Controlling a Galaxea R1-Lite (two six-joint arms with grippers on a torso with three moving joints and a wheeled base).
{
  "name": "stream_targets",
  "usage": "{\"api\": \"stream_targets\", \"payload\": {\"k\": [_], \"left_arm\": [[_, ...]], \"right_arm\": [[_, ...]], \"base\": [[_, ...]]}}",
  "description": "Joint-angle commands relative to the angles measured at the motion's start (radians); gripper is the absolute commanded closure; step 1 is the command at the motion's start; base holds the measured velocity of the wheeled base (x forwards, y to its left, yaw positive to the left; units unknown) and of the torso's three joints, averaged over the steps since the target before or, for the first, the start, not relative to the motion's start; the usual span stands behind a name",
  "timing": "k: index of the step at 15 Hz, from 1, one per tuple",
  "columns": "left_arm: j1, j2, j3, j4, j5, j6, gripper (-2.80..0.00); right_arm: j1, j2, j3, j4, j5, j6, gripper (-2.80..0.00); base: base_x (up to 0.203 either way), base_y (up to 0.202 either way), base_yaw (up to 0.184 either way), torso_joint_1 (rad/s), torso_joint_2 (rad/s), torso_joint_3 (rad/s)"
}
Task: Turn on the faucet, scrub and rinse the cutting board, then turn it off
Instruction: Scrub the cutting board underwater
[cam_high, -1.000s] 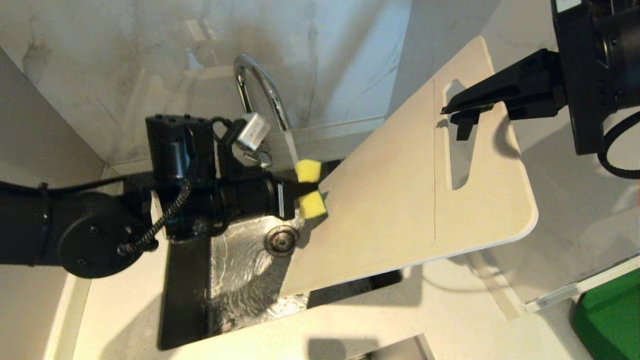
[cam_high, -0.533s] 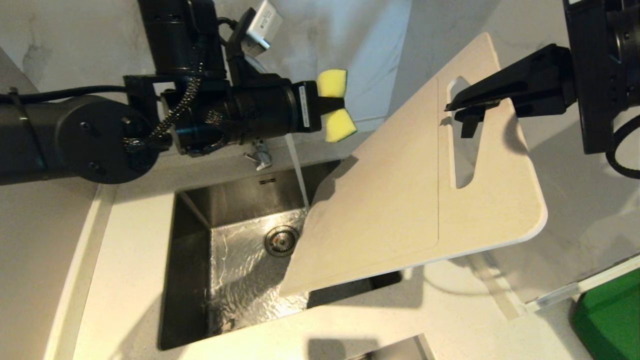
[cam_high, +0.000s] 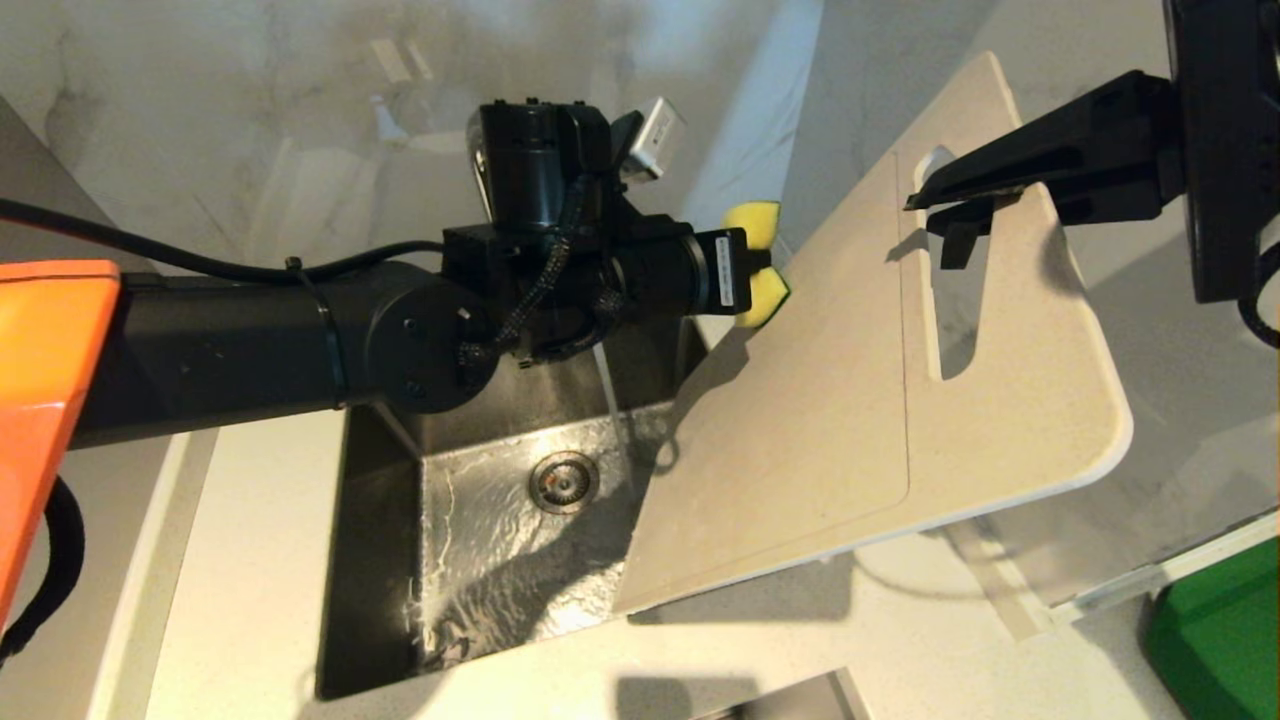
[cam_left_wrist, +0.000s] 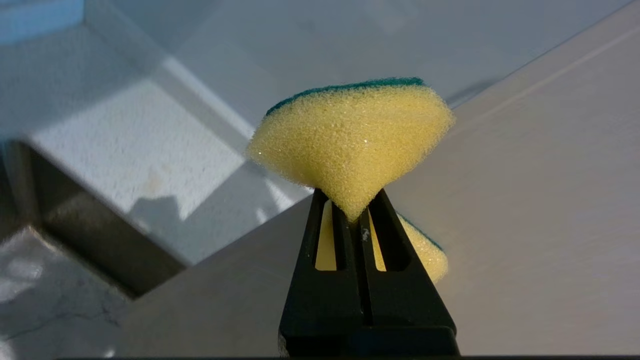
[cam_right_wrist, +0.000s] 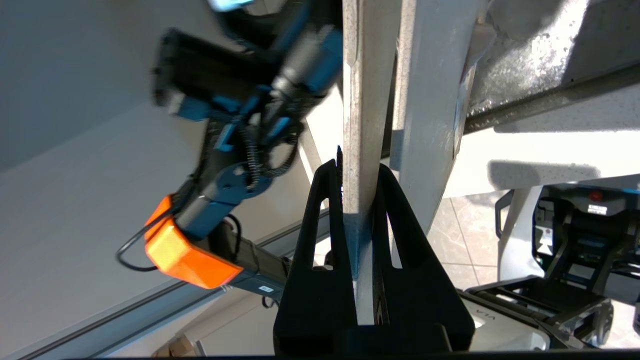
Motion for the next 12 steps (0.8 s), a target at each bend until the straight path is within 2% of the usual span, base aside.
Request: {"api": "stream_targets", "payload": {"k": [1, 6, 12], "left_arm": [[-0.003, 0.020, 0.036, -0.003, -0.002, -0.003, 0.00], [0.020, -0.027, 0.212, -0.081, -0.003, 0.002, 0.00], [0.088, -0.147, 0.662, -0.298, -0.020, 0.034, 0.00]], "right_arm": [[-0.001, -0.002, -0.001, 0.002, 0.004, 0.004, 0.00], [-0.001, -0.002, -0.001, 0.001, 0.004, 0.004, 0.00], [-0.001, -0.002, -0.001, -0.001, 0.004, 0.016, 0.00]], "base": [[0.000, 0.000, 0.000, 0.000, 0.00, 0.000], [0.000, 0.000, 0.000, 0.000, 0.00, 0.000], [0.000, 0.000, 0.000, 0.000, 0.00, 0.000]]}}
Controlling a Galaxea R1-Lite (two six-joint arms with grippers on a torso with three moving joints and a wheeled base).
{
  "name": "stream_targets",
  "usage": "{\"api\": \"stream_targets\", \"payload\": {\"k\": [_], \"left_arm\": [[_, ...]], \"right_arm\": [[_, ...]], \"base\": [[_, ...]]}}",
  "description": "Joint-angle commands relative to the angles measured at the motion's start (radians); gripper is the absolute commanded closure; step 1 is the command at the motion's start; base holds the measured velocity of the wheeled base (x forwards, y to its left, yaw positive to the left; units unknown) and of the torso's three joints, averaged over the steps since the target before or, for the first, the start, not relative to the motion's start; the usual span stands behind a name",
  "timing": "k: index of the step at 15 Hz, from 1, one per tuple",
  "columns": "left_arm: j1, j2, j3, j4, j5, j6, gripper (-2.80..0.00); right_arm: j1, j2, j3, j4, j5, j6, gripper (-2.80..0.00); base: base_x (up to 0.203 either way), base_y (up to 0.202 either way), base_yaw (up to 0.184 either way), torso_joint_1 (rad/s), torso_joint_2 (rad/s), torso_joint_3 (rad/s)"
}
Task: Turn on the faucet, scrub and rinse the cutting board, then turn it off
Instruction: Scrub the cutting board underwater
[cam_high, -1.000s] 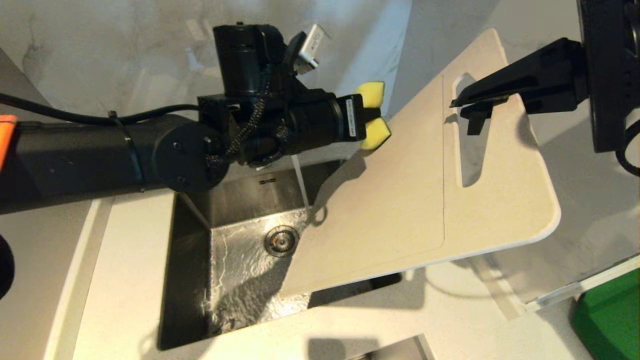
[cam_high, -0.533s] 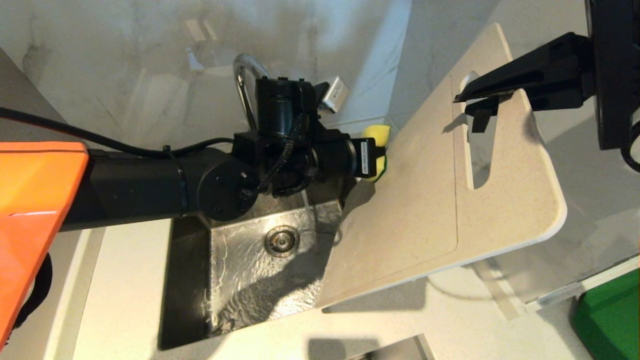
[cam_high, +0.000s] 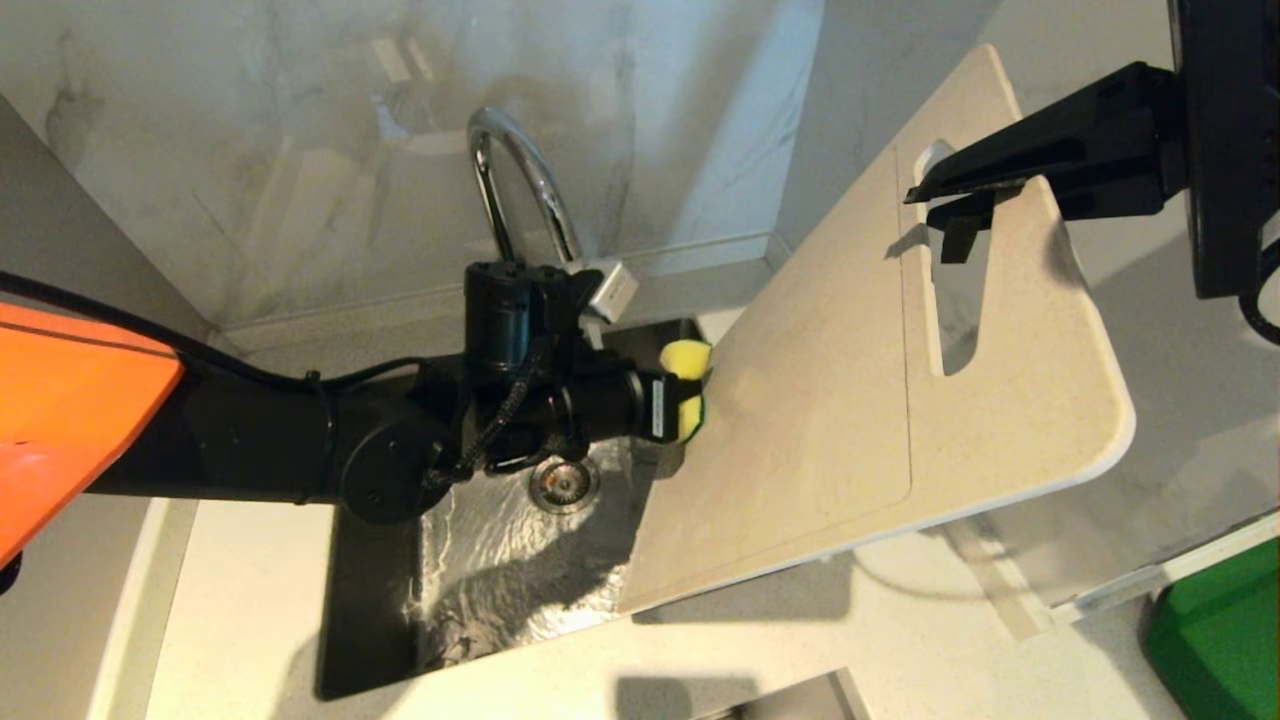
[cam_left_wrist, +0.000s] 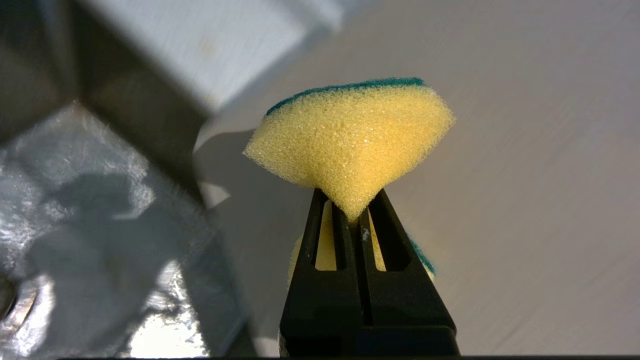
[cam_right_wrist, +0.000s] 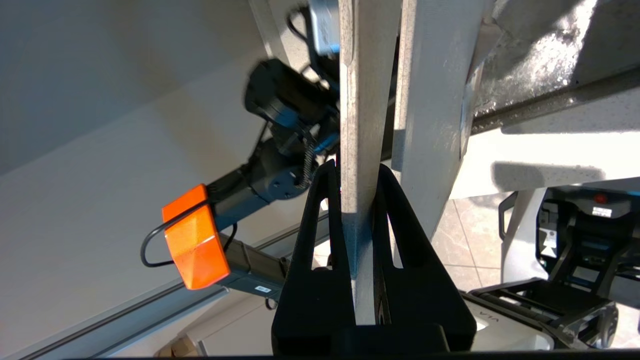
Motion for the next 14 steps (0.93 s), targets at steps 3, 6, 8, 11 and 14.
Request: {"api": "stream_targets", "payload": {"k": [3, 6, 8, 11, 14], "left_arm": [[0.044, -0.123, 0.352, -0.173, -0.010, 0.003, 0.00], [0.071, -0.216, 0.493, -0.243, -0.017, 0.003, 0.00], [0.079, -0.270, 0.528, -0.244, -0.016, 0.005, 0.00], [0.086, -0.327, 0.527, -0.181, 0.017, 0.080, 0.00], [0.087, -0.378, 0.498, -0.114, 0.048, 0.095, 0.00]], "right_arm": [[0.000, -0.005, 0.002, 0.008, 0.003, 0.007, 0.00], [0.000, -0.002, 0.002, 0.008, 0.003, 0.007, 0.00], [0.000, -0.002, 0.005, 0.010, 0.003, 0.008, 0.00], [0.000, -0.005, 0.019, 0.011, 0.001, 0.006, 0.00], [-0.001, -0.008, 0.020, 0.029, -0.002, 0.005, 0.00]], "base": [[0.000, 0.000, 0.000, 0.000, 0.00, 0.000], [0.000, 0.000, 0.000, 0.000, 0.00, 0.000], [0.000, 0.000, 0.000, 0.000, 0.00, 0.000], [0.000, 0.000, 0.000, 0.000, 0.00, 0.000], [0.000, 0.000, 0.000, 0.000, 0.00, 0.000]]}}
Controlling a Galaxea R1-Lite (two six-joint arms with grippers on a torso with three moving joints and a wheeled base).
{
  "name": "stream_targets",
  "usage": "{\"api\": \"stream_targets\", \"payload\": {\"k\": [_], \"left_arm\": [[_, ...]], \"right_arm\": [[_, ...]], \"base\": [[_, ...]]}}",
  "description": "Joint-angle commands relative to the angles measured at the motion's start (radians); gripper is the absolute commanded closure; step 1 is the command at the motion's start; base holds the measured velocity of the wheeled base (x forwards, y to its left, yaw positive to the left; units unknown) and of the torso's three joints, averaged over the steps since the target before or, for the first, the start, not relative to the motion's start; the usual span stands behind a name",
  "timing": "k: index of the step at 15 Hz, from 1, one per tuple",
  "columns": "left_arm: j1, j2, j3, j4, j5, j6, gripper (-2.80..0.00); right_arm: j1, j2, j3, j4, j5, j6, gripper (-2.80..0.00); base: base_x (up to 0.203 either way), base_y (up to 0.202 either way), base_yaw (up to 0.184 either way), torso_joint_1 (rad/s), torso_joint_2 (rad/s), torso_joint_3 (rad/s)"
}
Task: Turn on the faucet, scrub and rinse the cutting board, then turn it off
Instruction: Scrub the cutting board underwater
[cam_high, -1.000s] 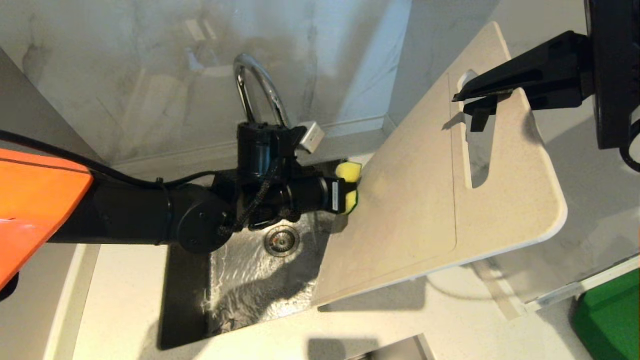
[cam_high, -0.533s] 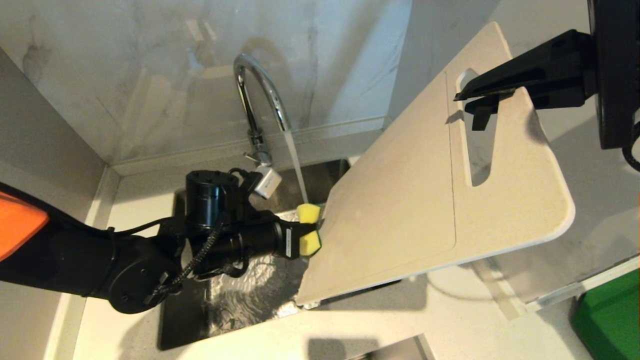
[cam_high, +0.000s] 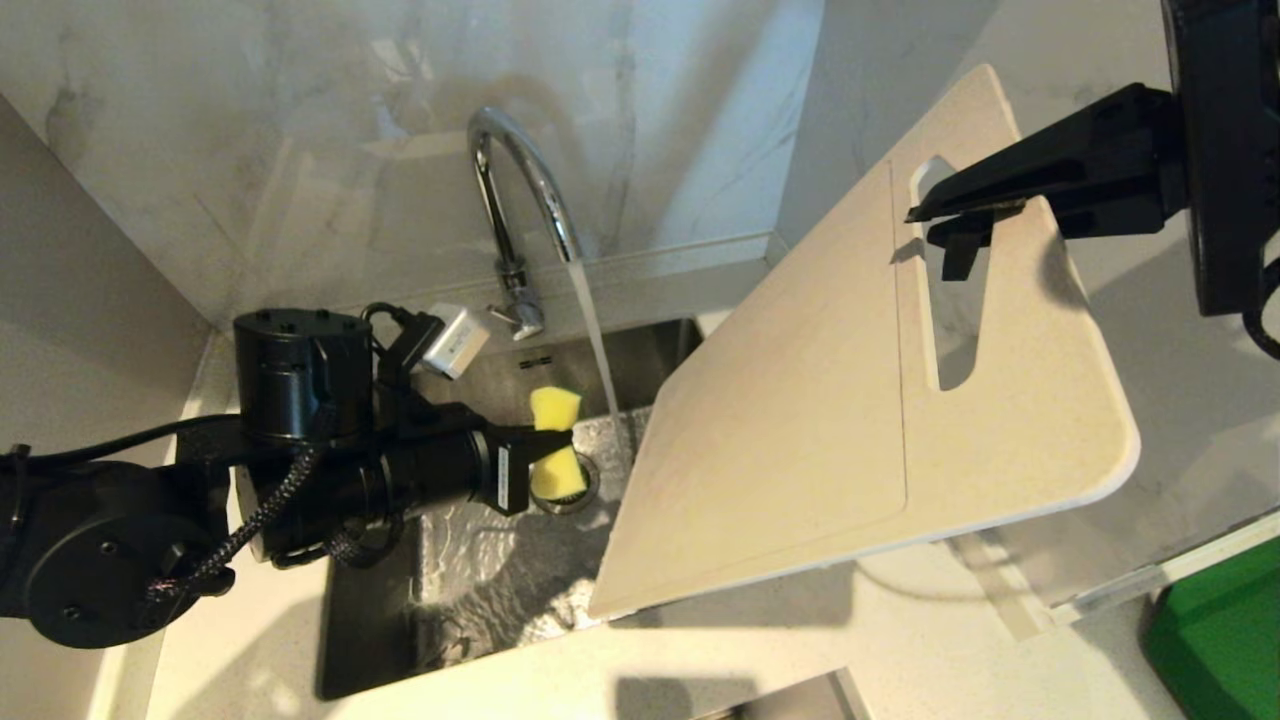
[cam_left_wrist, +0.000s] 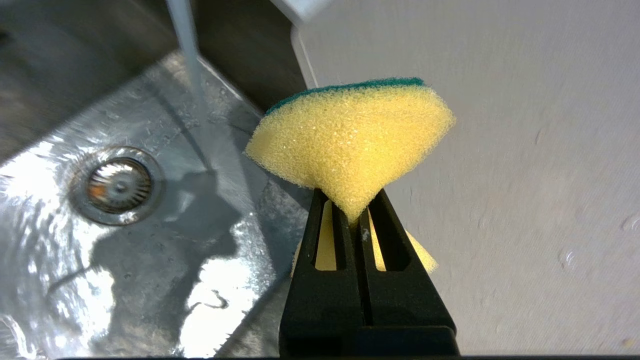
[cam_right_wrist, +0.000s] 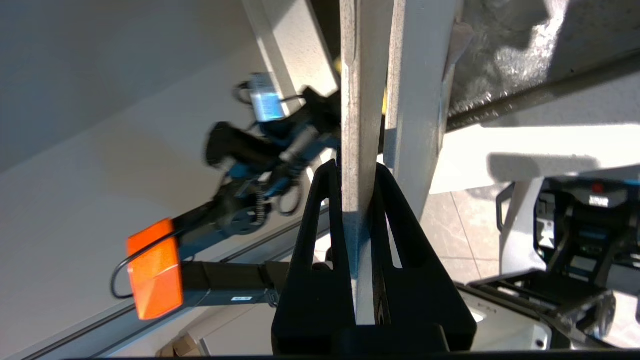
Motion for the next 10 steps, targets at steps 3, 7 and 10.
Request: {"api": "stream_targets", "payload": {"k": [3, 7, 10], "left_arm": [[0.015, -0.089, -0.050, 0.096, 0.047, -0.001, 0.00], [0.022, -0.122, -0.058, 0.122, 0.051, -0.013, 0.00], [0.057, -0.135, -0.098, 0.131, 0.054, -0.027, 0.00]], "right_arm": [[-0.001, 0.002, 0.002, 0.036, -0.026, -0.001, 0.00], [-0.001, -0.007, -0.027, 0.162, -0.108, -0.041, 0.00], [-0.002, -0.006, -0.026, 0.178, -0.129, -0.043, 0.00]], "base": [[0.000, 0.000, 0.000, 0.000, 0.00, 0.000], [0.000, 0.000, 0.000, 0.000, 0.00, 0.000], [0.000, 0.000, 0.000, 0.000, 0.00, 0.000]]}}
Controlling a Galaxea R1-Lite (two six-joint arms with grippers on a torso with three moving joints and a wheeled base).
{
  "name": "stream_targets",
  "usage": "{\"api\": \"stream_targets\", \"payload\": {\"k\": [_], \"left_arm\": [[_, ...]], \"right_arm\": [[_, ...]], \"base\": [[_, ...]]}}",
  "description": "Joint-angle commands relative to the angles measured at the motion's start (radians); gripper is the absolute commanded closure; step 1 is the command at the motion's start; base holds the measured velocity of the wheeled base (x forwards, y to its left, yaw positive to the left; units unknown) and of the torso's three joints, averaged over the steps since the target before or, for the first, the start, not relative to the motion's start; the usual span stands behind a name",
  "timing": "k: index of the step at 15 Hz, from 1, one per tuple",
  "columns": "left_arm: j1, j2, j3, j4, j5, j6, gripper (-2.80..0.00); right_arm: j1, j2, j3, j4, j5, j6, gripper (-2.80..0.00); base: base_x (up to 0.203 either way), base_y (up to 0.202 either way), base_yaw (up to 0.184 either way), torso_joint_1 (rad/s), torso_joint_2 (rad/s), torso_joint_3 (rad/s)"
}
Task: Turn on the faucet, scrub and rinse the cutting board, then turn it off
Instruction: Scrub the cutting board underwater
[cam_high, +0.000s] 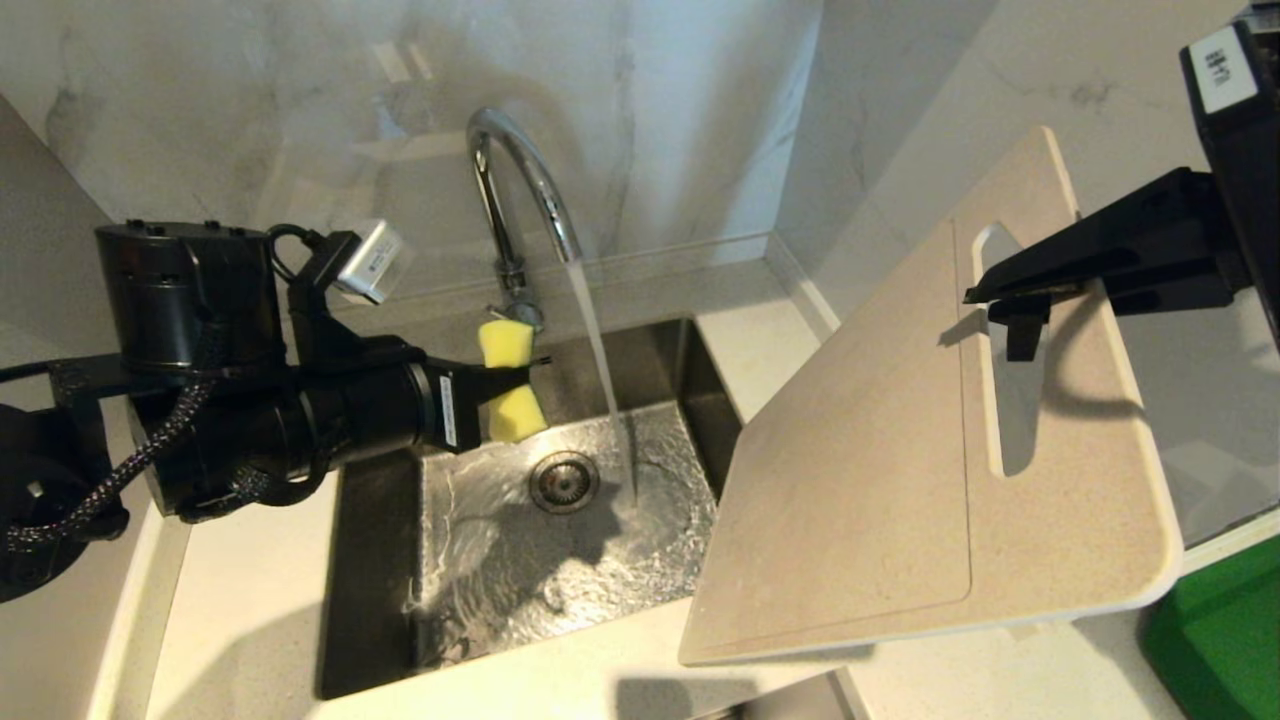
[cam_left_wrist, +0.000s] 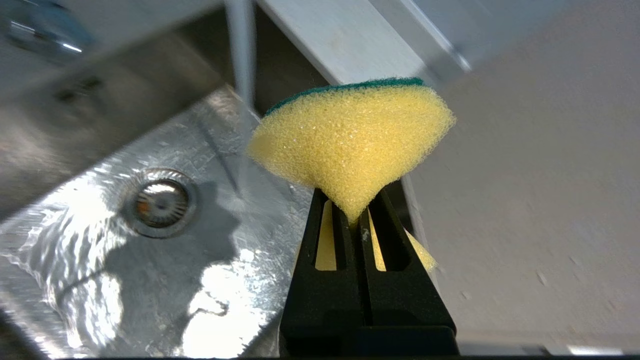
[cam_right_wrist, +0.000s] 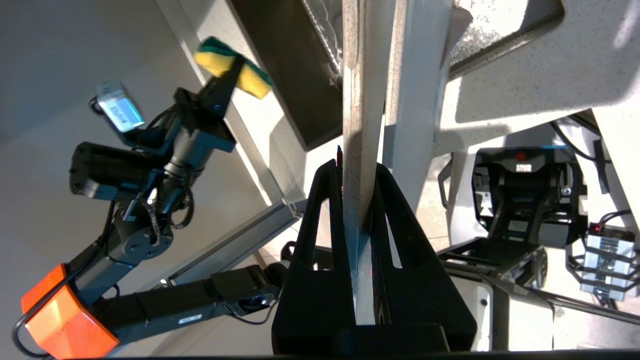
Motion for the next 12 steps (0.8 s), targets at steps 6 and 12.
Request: {"api": "stream_targets", "payload": {"k": [6, 12], "left_arm": [[0.140, -0.102, -0.191, 0.149, 0.046, -0.004, 0.00], [0.159, -0.157, -0.397, 0.395, 0.044, -0.119, 0.00]], "right_arm": [[-0.002, 0.155, 0.002, -0.212, -0.010, 0.015, 0.00], [-0.001, 0.328, 0.001, -0.485, -0.009, 0.140, 0.00]], "base": [[0.000, 0.000, 0.000, 0.000, 0.00, 0.000], [0.000, 0.000, 0.000, 0.000, 0.00, 0.000]]}}
